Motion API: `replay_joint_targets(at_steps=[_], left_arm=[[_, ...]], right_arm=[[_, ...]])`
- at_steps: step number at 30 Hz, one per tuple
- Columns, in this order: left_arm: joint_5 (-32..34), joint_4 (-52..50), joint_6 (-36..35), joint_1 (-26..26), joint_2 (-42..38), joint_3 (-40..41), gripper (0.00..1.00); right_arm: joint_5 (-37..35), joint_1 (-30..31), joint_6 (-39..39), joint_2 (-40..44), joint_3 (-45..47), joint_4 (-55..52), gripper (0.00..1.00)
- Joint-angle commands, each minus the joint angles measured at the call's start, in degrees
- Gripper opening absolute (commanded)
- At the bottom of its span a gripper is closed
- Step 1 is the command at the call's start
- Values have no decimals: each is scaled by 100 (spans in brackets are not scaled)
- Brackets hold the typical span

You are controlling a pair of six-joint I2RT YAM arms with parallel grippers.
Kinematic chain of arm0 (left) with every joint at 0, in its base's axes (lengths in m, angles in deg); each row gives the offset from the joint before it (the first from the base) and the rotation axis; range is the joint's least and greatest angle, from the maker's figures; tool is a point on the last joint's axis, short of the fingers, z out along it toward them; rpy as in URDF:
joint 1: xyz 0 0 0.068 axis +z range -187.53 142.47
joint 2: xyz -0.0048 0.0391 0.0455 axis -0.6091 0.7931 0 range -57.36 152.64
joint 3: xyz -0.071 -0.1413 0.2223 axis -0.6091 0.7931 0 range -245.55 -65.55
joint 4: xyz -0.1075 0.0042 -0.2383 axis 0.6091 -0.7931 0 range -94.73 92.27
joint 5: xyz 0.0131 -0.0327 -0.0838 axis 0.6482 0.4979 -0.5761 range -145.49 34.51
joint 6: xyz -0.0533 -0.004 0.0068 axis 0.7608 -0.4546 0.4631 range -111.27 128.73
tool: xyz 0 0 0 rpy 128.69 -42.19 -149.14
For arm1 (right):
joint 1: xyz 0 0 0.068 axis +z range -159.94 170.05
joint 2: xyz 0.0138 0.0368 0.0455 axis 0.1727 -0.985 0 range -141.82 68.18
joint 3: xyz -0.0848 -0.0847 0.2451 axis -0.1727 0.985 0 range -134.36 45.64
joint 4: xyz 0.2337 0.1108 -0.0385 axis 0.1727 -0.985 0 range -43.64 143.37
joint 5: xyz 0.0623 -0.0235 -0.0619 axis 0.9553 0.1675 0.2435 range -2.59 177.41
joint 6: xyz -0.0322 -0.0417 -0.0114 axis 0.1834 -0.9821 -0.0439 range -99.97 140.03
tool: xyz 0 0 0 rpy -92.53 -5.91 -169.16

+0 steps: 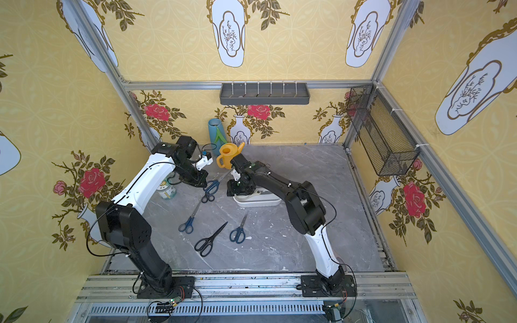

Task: Put the scissors into the storage box
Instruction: Move the storage box to the center of the board, then place the scissors in the storage box.

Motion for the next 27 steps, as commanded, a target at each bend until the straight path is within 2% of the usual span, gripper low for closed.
replay_joint_targets(at_steps=[1, 5, 9, 13, 17, 19, 23, 27], left_arm=[[67, -4, -98, -346, 442, -508, 0], [323, -114, -142, -934, 1385, -1545, 0], [611, -110, -153, -1366, 2341, -2401, 0], [770, 17, -200, -1647, 3144, -2997, 0], [1098, 159, -361, -1815, 3711, -3244, 0], [1203, 257, -415, -1880, 3943, -3308, 1], [1232, 355, -411, -1945, 4180, -3452, 17], [1262, 396, -360, -1954, 4129, -3476, 47]], right_arm=[[-598, -410, 560, 1190, 829, 380, 62], [-1322, -1423, 1582, 2832, 2120, 3, 62], [-1422, -2407, 2004, 4138, 2820, -625, 60], [-1516, -2855, 1902, 4656, 2740, -1659, 60], [-1791, -3264, 1837, 4831, 2628, -2798, 62], [-1683, -3639, 1786, 4861, 2689, -3293, 62], [-1121, -4138, 1630, 5171, 3144, -3272, 63], [-339, -4267, 1513, 5392, 3652, -2748, 62]])
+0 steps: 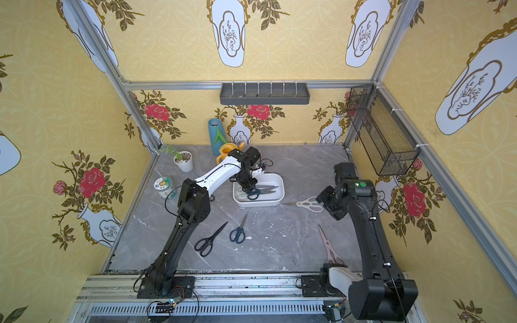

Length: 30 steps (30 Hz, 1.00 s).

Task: Put the scissors into the storage box
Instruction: Place the scissors in the storage box, then pick up the scissors from the center of the board.

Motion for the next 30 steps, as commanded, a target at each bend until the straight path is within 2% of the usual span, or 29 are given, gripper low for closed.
replay_joint_targets(at_steps=[1, 3, 6, 9, 12, 16, 19, 22, 30], left_arm=[[50, 66, 38, -18, -83, -33, 55], [-75, -24, 189, 15, -404, -38, 65], [-665, -272, 632, 186, -1273, 313, 66], [-1138, -180, 879, 473, -2620, 1715, 63], [-1351, -207, 938, 1184, -3760, 2876, 61], [-1542, -112, 1020, 2085, -5024, 4443, 59], [-1685, 173, 1121, 2583, -5798, 5454, 58], [-1708, 481, 1266, 2887, -6261, 6119, 58], [-1906, 1326, 1882, 3063, -6538, 6893, 57]], right_arm=[[894, 44, -156, 74, 351, 398, 62], [927, 348, -23, 44, 513, 550, 61], [491, 1450, 312, -163, 509, 709, 59], [-46, 2966, 801, -638, 428, 1051, 54], [-337, 4268, 1254, -1385, 321, 1483, 48], [-474, 5466, 1592, -2549, 11, 1957, 44], [-604, 5949, 1754, -3261, -314, 2014, 43], [-616, 6142, 1990, -3695, -433, 2220, 43], [-624, 6367, 2233, -4782, -1202, 2456, 37]])
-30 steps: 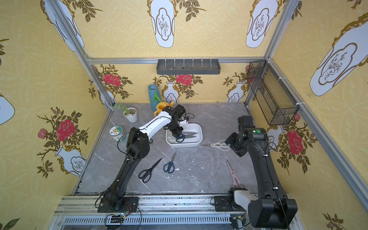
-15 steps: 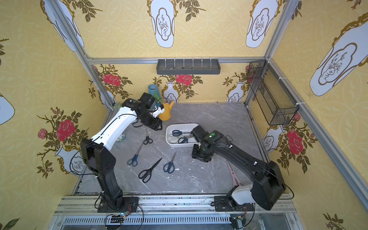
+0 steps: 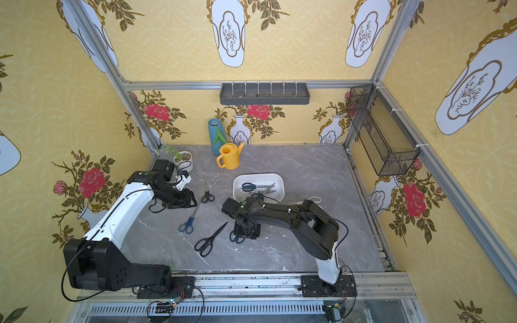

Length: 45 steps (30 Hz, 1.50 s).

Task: Put the scissors into the storage box
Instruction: Pick up the scissors from the center of the board, then place the scissors in the storage box.

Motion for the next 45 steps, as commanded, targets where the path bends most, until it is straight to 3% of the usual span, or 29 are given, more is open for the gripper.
replay_joint_targets(at_steps=[1, 7, 17, 21, 26, 34, 39, 45], left_arm=[[-258, 593, 385, 10, -49, 127, 57], [-352, 709, 407, 11, 38, 127, 57], [-75, 737, 324, 11, -13, 292, 57], [-62, 709, 297, 9, -47, 306, 57], [-62, 673, 278, 13, -75, 319, 57], [9, 719, 260, 6, -161, 350, 57], [8, 682, 284, 12, -197, 284, 57], [142, 803, 392, 14, -146, 328, 57]], right_arm=[[-40, 140, 266, -296, -226, 92, 37], [-317, 132, 353, -386, -448, -471, 32], [-95, -3, -69, -764, -477, -327, 26], [-150, -19, -213, -762, -605, -532, 12], [-116, 28, -196, -206, -795, -1069, 0], [174, 252, 372, 1148, -1141, -1806, 0], [-157, -610, 695, 1536, -1138, -1182, 0], [-556, -1709, 869, 871, -1579, -436, 0]])
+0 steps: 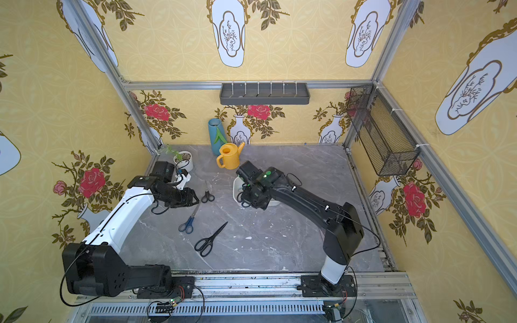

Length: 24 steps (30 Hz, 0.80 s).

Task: Put the scissors into the storage box
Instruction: Place the scissors in the storage box.

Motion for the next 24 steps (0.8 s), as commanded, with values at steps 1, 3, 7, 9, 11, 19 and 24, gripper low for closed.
replay_joint_targets(at_steps=[1, 3, 7, 9, 11, 19, 24], left_arm=[[168, 170, 110, 6, 66, 35, 57], [341, 261, 309, 6, 143, 17, 57], [773, 410, 1348, 7, 468, -158, 54], [702, 409, 1846, 7, 720, -296, 54], [471, 564, 2211, 3, 917, -351, 54], [189, 1018, 3270, 1, 2183, -707, 44], [442, 1128, 3344, -8, 2772, -914, 37]], right_arm=[[-297, -354, 174, -405, -299, 553, 0], [-281, -599, 171, -770, -505, 606, 0], [-127, -854, 185, -1459, -753, 531, 0], [-55, -891, 174, -1725, -778, 623, 0], [93, -913, 148, -1940, -781, 811, 0], [310, -932, -139, -2424, -997, 806, 21], [296, -932, -523, -1847, -855, 963, 39]])
